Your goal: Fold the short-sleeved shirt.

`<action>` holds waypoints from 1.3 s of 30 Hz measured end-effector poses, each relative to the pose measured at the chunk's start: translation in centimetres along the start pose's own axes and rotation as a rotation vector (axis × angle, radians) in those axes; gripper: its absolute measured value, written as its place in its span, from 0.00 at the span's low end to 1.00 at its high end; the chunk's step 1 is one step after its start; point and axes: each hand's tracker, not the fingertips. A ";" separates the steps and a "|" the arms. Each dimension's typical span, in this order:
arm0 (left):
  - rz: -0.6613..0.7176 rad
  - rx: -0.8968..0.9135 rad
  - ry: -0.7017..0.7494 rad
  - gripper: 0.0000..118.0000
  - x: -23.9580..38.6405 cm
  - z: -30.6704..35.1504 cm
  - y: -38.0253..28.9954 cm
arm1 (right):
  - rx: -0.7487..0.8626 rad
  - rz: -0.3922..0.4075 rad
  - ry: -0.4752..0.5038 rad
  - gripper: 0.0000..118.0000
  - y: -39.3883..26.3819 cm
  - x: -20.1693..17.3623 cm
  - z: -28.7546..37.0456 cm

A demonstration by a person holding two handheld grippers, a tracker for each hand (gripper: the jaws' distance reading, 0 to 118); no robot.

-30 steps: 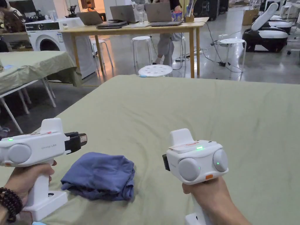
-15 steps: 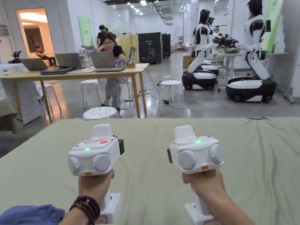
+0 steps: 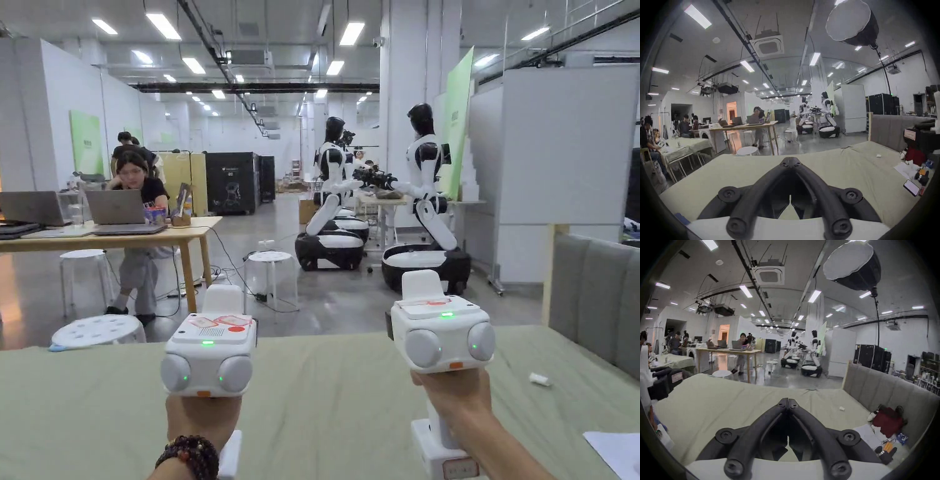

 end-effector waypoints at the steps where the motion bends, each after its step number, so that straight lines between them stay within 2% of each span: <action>1: 0.008 -0.002 -0.001 0.00 -0.1 -0.4 0.0 | 0.011 -0.007 0.000 0.00 -0.3 0.2 -0.3; 5: 0.037 -0.028 0.009 0.00 -1.3 -3.4 -0.7 | 0.020 -0.068 0.026 0.00 -1.3 0.4 -1.9; 10: 0.046 -0.025 0.025 0.00 -1.7 -3.4 -0.7 | 0.036 -0.040 0.034 0.00 -1.7 -0.1 -3.4; 13: 0.006 -0.035 0.025 0.00 -1.3 -4.0 -1.3 | 0.039 -0.047 0.035 0.00 -1.9 0.0 -4.8; 17: 0.030 -0.035 0.022 0.00 -1.2 -4.6 -1.8 | 0.035 -0.052 0.036 0.00 -2.3 0.0 -5.3; 19: 0.021 -0.040 0.023 0.11 -1.2 -4.4 -1.9 | 0.030 -0.048 0.028 0.01 -2.4 0.0 -5.5; 20: 0.019 -0.041 0.022 0.17 -1.3 -4.3 -2.0 | 0.032 -0.051 0.028 0.04 -2.3 0.2 -5.0; 21: 0.017 -0.046 0.024 0.25 -1.4 -4.3 -2.0 | 0.034 -0.060 0.030 0.12 -2.3 0.4 -4.9; 24: 0.039 -0.058 0.029 0.84 -2.2 -4.7 -2.3 | 0.019 -0.096 0.056 0.84 -2.4 0.5 -4.9; 25: 0.048 -0.059 0.030 1.00 -2.4 -4.7 -2.3 | 0.013 -0.093 0.058 1.00 -2.4 0.5 -4.9; 26: 0.057 -0.064 0.034 0.99 -2.6 -4.7 -2.3 | 0.019 -0.087 0.054 0.98 -2.5 0.4 -4.8; 27: 0.067 -0.028 0.046 1.00 -2.8 -5.3 -2.5 | 0.092 -0.067 0.033 1.00 -2.6 0.1 -4.4; 32: 0.026 -0.033 0.052 1.00 -2.3 -5.2 -2.6 | 0.061 -0.055 0.078 1.00 -2.1 -0.2 -4.0; 36: 0.031 -0.032 0.040 1.00 -2.0 -5.1 -2.8 | 0.081 -0.025 0.078 1.00 -1.9 -0.5 -3.7; 39: 0.026 -0.039 0.031 1.00 -1.8 -4.9 -2.8 | 0.092 -0.034 0.062 1.00 -1.8 -0.3 -3.5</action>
